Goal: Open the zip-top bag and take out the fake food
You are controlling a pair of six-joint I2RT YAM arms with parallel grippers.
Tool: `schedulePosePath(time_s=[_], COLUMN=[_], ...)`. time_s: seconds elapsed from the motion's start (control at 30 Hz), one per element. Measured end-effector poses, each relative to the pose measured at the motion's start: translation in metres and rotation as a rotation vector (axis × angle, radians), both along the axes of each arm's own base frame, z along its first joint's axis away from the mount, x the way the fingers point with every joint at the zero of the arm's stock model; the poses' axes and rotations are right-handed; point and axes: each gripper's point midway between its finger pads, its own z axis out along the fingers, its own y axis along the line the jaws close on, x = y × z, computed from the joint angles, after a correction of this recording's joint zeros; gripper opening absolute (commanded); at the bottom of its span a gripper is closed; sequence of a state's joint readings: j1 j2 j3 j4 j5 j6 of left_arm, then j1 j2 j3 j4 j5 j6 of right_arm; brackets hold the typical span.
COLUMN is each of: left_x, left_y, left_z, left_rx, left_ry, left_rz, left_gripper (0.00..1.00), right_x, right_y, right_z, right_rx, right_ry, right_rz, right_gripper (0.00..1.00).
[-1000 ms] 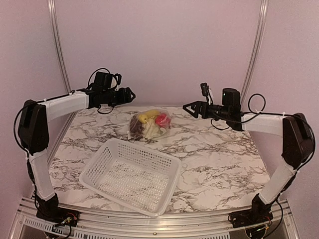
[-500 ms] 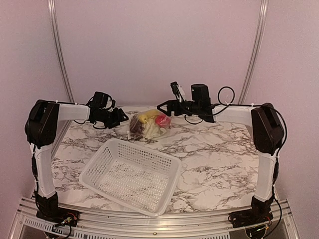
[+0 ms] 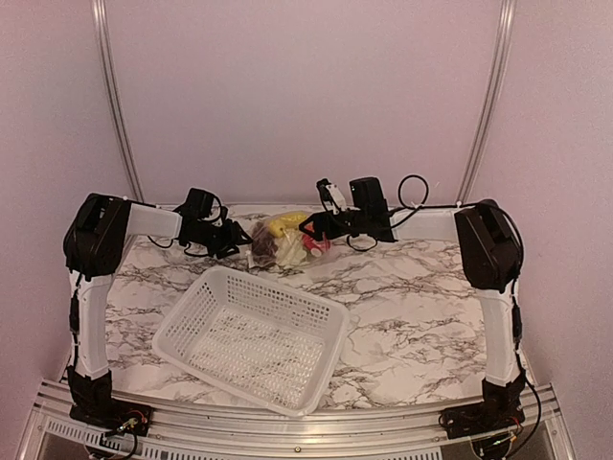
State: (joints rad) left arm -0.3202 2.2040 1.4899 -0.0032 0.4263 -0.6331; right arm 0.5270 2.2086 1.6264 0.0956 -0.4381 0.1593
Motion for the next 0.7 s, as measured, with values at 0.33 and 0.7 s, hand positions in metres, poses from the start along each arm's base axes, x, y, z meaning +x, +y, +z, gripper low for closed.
schedulePosePath(time_s=[0.33, 0.7], left_x=[0.011, 0.012], left_y=[-0.025, -0.037], left_z=[0.032, 0.044], left_rx=[-0.176, -0.241], left_ry=[-0.074, -0.088], left_rz=[-0.025, -0.022], left_gripper=[0.26, 0.0], right_x=[0.001, -0.005], right_y=[-0.022, -0.049], right_z=[-0.029, -0.047], right_rx=[-0.039, -0.042], right_ry=[0.047, 0.096], right_rz=[-0.044, -0.062], right_gripper=[0.77, 0.77])
